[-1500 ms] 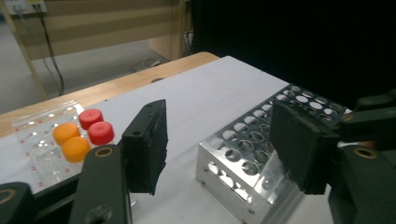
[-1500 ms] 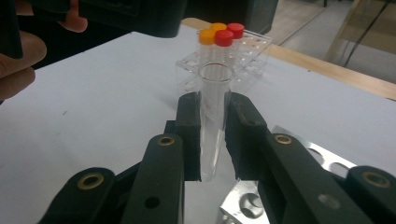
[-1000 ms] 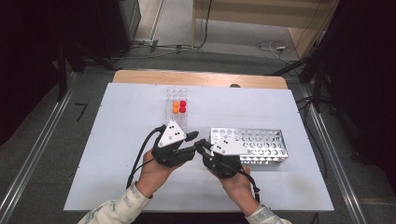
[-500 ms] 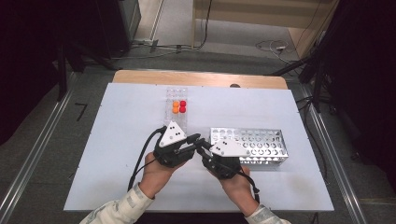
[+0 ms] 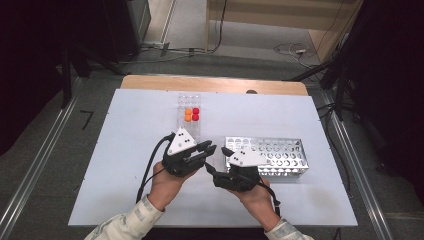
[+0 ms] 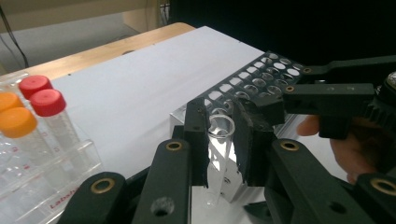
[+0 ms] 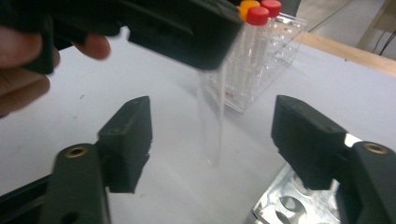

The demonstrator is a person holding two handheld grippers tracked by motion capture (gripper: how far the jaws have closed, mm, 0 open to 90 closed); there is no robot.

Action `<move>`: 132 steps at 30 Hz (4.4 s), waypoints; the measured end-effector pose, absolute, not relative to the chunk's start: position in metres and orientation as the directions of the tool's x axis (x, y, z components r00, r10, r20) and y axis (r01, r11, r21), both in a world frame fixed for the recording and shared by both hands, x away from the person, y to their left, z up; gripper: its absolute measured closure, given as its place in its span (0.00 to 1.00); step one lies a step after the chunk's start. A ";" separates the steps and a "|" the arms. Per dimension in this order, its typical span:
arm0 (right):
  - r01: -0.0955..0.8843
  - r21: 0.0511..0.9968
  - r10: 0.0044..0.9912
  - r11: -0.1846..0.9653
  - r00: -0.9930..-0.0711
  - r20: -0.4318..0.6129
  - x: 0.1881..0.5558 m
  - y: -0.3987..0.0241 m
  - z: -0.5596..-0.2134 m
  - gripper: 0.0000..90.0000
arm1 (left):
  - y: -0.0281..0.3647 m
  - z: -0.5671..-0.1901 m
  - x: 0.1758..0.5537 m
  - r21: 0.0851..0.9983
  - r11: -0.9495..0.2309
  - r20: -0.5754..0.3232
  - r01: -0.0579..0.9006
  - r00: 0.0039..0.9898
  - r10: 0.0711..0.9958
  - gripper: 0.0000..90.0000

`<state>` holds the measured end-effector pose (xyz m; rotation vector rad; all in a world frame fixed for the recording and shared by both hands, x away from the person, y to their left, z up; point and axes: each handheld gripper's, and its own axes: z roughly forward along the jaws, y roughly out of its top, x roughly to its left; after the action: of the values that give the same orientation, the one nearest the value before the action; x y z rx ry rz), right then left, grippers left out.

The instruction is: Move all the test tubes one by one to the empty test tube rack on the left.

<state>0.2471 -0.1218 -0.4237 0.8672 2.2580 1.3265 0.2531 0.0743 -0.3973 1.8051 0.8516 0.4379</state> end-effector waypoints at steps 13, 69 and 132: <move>0.358 0.877 0.726 0.321 -0.687 0.015 0.244 -0.167 -0.421 0.27 | 0.112 -0.391 0.274 0.918 -0.147 -0.105 0.367 0.585 0.804 0.85; 0.407 0.875 0.809 0.263 -0.587 0.030 0.248 -0.220 -0.424 0.27 | 0.136 -0.426 0.331 0.896 -0.123 -0.057 0.427 0.385 0.921 0.73; 0.433 0.881 0.898 0.191 -0.439 0.021 0.251 -0.290 -0.434 0.27 | 0.188 -0.440 0.229 0.903 -0.051 -0.073 0.427 0.269 0.960 0.24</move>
<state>0.2507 -0.2900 -0.4343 1.2406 1.9590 1.1899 0.2290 0.1875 -0.4395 1.6353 1.3017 0.7412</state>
